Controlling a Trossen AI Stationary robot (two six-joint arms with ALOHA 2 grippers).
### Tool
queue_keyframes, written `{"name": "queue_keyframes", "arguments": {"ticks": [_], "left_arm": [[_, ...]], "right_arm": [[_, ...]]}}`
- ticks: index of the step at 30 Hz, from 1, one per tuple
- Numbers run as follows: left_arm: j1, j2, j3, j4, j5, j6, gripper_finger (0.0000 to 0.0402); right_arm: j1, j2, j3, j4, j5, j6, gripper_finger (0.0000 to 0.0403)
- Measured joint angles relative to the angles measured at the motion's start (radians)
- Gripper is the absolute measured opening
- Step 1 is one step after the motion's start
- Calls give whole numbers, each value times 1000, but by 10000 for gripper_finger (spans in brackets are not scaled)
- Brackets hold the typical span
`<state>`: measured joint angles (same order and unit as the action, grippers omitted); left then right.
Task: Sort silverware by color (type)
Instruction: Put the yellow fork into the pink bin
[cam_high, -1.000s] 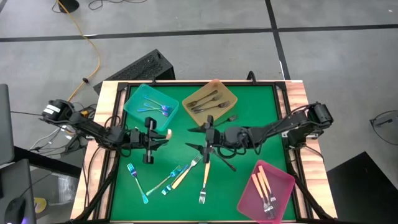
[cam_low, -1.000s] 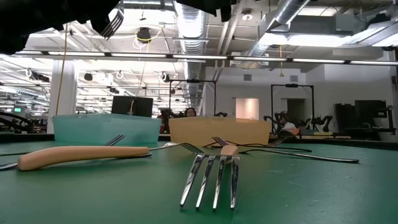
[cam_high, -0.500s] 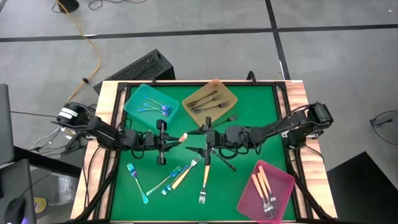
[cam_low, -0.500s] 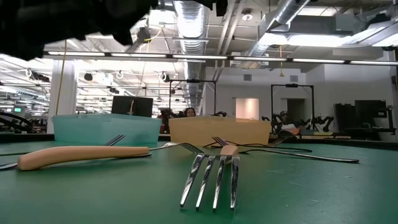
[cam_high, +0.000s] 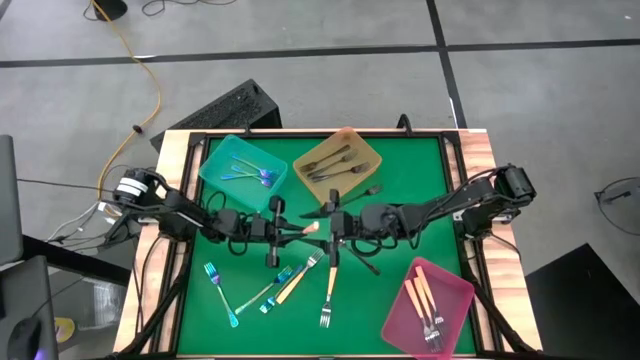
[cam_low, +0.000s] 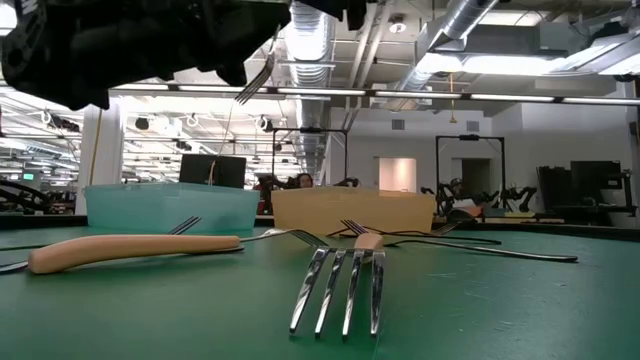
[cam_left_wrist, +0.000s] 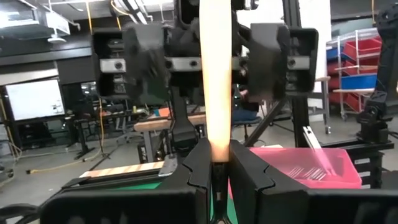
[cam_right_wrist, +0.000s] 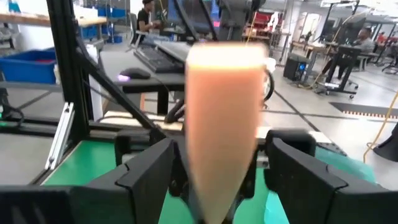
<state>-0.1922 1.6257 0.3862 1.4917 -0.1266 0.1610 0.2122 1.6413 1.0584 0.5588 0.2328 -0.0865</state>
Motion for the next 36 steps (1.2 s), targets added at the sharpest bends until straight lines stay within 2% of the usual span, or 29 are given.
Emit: {"name": "queue_keyframes", "arguments": {"ticks": [6,9,13,18,27,36], "left_arm": [[3,-1,3,26,36,-8,15],[3,-1,8,-4,44,-24,15],[3,-1,9,-3,43,-24,15],[4,-1,9,-5,37,-25,16],[4,-1,9,-14,33,-35,21],[4,-7,9,-112,-29,-148,114]], "right_arm": [[3,0,0,-26,1,0,280],[3,0,0,-28,1,0,264],[3,0,0,-28,1,-1,202],[4,0,0,-37,1,-4,84],[4,0,1,-53,1,-18,84],[2,0,0,-64,6,-19,84]]}}
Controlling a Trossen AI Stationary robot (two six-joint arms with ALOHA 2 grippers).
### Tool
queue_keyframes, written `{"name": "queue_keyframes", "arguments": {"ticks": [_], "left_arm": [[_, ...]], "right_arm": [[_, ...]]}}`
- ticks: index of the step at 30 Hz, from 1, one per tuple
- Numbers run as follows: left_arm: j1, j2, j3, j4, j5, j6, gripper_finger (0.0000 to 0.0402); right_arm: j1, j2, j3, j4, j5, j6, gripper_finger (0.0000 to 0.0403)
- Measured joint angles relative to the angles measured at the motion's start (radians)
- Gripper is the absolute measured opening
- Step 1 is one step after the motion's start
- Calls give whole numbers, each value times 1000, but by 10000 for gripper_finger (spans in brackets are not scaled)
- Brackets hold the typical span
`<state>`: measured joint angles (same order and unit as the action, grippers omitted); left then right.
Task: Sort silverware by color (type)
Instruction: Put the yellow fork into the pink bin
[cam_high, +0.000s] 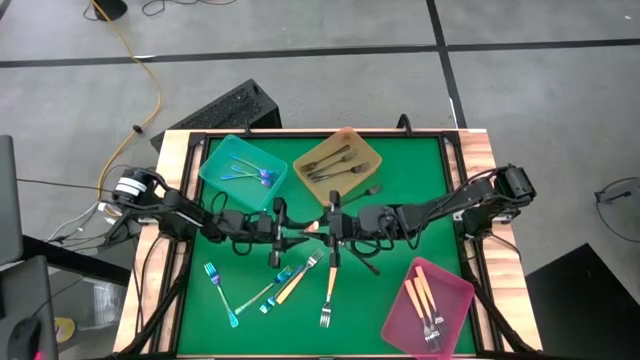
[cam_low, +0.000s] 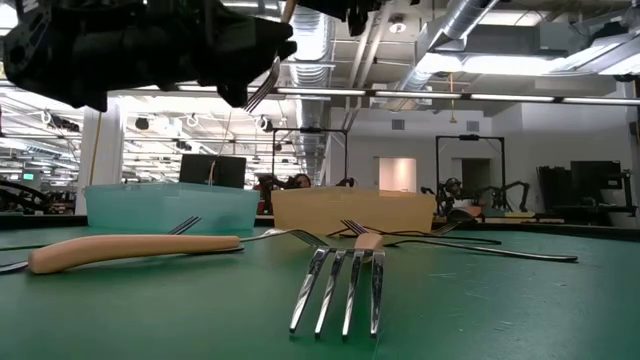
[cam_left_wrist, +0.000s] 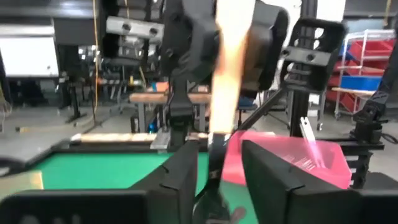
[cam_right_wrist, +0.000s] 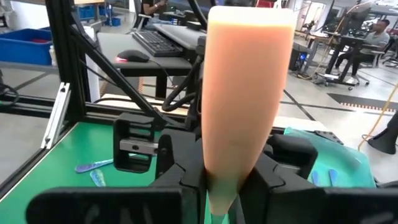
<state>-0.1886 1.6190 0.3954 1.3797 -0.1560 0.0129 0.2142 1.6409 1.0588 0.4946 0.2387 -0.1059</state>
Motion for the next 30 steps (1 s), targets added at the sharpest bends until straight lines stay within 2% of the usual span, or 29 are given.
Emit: {"name": "queue_keyframes", "arguments": {"ticks": [7,15,19,23,30], "left_arm": [[0,-82,0,-155,-51,-15,162],[-1,-260,0,-506,-156,-24,169],[-1,-328,0,-628,-159,-51,169],[-1,-365,0,-696,-159,-60,169],[-1,-372,-1,-724,-167,-62,169]], "right_arm": [[1,0,0,-25,55,0,84],[1,0,0,-80,61,22,84],[1,0,0,-198,122,59,84],[1,-11,21,-351,135,79,84],[39,-40,191,-724,245,-16,84]]}}
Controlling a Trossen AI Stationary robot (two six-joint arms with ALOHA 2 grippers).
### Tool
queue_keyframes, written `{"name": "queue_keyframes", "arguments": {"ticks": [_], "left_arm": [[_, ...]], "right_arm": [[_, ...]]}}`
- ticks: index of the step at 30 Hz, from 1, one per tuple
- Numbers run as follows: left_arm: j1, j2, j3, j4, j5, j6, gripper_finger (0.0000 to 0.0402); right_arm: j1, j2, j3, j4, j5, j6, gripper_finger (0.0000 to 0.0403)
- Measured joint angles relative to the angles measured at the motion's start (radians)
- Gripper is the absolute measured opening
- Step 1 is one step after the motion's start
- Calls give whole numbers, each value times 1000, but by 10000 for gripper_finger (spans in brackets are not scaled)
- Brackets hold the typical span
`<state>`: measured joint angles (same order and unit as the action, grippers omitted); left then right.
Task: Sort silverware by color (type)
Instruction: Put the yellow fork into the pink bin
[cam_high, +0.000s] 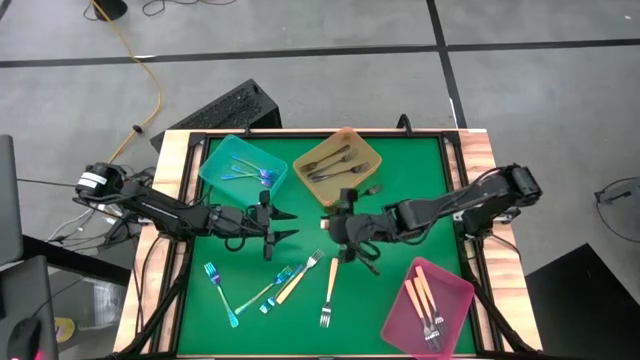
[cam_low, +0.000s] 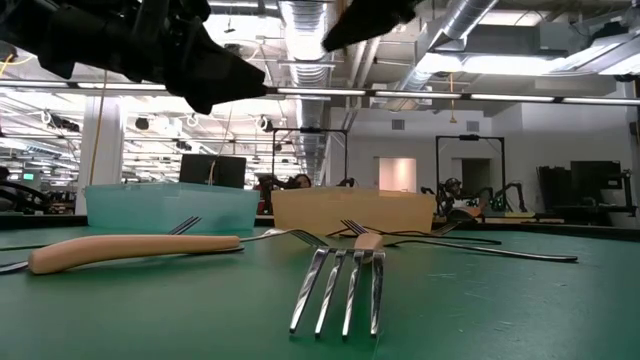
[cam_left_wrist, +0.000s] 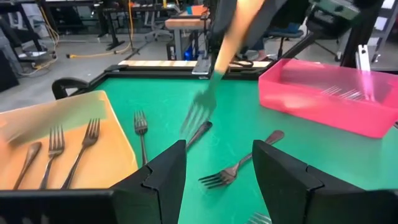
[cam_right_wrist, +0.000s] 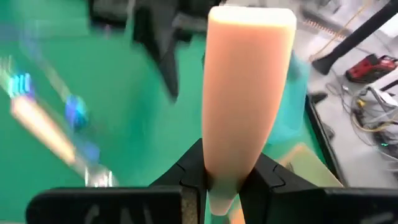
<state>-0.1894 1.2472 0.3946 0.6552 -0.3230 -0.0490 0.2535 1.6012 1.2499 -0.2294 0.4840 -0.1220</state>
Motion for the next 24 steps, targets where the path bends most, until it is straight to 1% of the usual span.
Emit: {"name": "queue_keyframes", "arguments": {"ticks": [2,5,8,11,14,18,24], "left_arm": [[0,0,0,-7,0,-1,169],[0,0,0,-19,-1,-1,169],[0,0,0,-21,-3,-15,169],[0,0,0,-29,-6,-26,169],[0,0,0,-45,-15,-29,169],[0,0,0,-47,-21,-50,169],[0,0,0,-46,-32,-50,169]], "right_arm": [[24,-9,59,-157,13,-24,84],[69,-12,156,-359,20,-13,84],[124,-11,240,-583,55,68,84],[181,-13,294,-758,83,179,84],[246,-11,317,-885,83,281,84],[332,-11,331,-983,47,393,84],[423,-11,341,-1095,-63,723,84]]}}
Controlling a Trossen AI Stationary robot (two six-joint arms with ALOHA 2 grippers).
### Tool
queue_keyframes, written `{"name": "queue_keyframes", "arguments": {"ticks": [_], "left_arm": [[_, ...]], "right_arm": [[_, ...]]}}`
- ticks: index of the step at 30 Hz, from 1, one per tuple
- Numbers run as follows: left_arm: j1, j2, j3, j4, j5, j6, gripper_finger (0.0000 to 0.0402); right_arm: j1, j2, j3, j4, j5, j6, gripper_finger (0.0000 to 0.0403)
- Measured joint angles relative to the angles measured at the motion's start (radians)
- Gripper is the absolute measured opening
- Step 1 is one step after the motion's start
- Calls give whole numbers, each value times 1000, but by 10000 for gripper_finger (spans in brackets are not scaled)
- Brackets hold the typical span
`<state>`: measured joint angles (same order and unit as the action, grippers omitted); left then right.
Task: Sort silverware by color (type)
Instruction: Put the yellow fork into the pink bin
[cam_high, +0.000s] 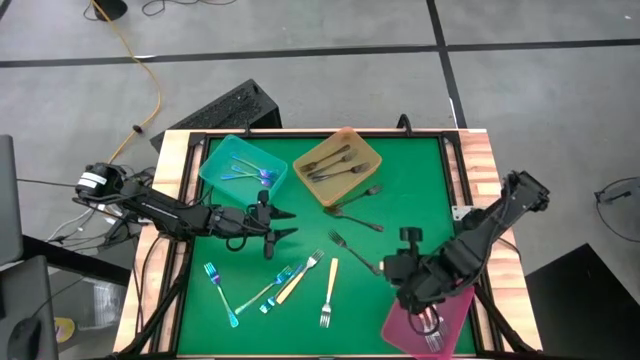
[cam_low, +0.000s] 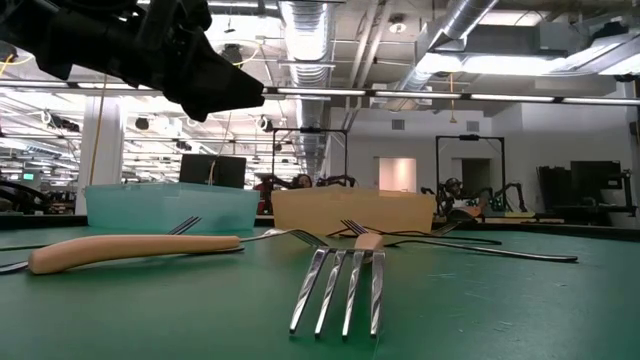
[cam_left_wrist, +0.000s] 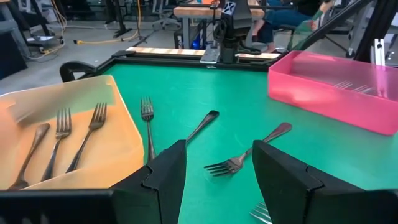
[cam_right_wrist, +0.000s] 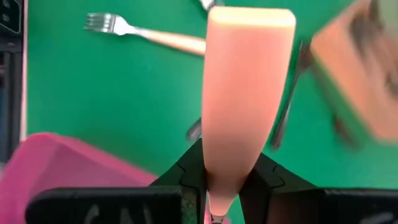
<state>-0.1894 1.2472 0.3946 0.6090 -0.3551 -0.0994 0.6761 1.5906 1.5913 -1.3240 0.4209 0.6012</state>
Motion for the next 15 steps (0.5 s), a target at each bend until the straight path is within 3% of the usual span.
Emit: {"name": "queue_keyframes", "arguments": {"ticks": [8,15], "left_arm": [[0,0,0,2,-38,0,169],[0,0,0,2,-49,1,169]], "right_arm": [[91,0,0,25,-168,387,84],[172,0,-20,42,-92,905,84]]}}
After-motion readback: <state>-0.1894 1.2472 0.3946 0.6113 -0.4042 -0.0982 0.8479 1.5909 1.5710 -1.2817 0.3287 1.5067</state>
